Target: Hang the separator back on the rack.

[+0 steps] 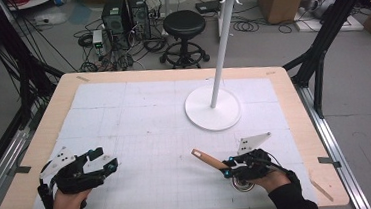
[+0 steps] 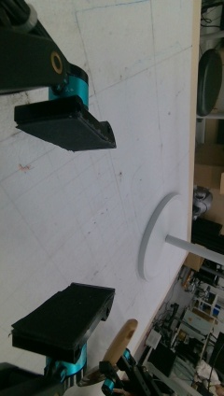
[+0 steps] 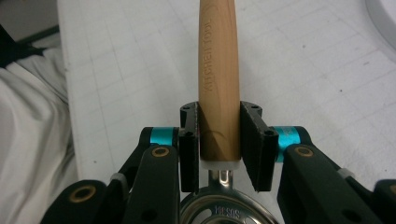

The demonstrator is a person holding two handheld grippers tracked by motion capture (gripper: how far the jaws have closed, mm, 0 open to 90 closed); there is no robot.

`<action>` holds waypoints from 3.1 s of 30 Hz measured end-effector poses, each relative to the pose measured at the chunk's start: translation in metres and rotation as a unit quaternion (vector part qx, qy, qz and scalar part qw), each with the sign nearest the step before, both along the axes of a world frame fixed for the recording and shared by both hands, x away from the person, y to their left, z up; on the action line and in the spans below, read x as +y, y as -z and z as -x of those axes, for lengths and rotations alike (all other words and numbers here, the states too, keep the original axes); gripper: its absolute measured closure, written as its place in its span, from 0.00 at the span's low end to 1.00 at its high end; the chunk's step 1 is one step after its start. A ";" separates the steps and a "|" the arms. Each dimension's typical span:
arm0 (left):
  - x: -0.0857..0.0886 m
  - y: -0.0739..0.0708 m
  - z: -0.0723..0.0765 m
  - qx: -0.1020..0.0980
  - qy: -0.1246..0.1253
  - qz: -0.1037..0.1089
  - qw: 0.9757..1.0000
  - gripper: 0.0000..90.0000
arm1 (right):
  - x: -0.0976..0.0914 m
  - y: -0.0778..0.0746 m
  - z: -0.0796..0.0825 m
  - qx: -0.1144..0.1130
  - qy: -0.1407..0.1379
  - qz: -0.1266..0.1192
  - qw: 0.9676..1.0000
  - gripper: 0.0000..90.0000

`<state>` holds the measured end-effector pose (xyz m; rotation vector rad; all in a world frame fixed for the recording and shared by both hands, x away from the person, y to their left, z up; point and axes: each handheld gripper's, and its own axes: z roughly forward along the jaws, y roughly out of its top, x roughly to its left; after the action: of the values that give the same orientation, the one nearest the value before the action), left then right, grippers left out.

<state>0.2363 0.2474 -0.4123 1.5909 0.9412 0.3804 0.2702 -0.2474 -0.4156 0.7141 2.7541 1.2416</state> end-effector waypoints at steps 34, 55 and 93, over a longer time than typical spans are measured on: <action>-0.002 0.000 0.000 -0.005 0.003 -0.002 1.000 0.27 | -0.016 -0.018 0.003 0.005 -0.001 -0.149 0.989 0.78; -0.002 0.000 0.000 -0.005 0.005 -0.005 1.000 0.27 | -0.016 -0.027 0.006 -0.006 -0.013 -0.198 0.980 0.78; -0.130 -0.095 -0.010 -0.063 0.220 0.036 0.973 0.31 | 0.051 -0.063 0.002 -0.026 -0.066 -0.220 0.973 0.78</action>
<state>0.2466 0.1174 -0.3169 1.6356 0.4798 0.1316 0.2680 -0.1967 -0.3525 0.5108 2.5407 1.9006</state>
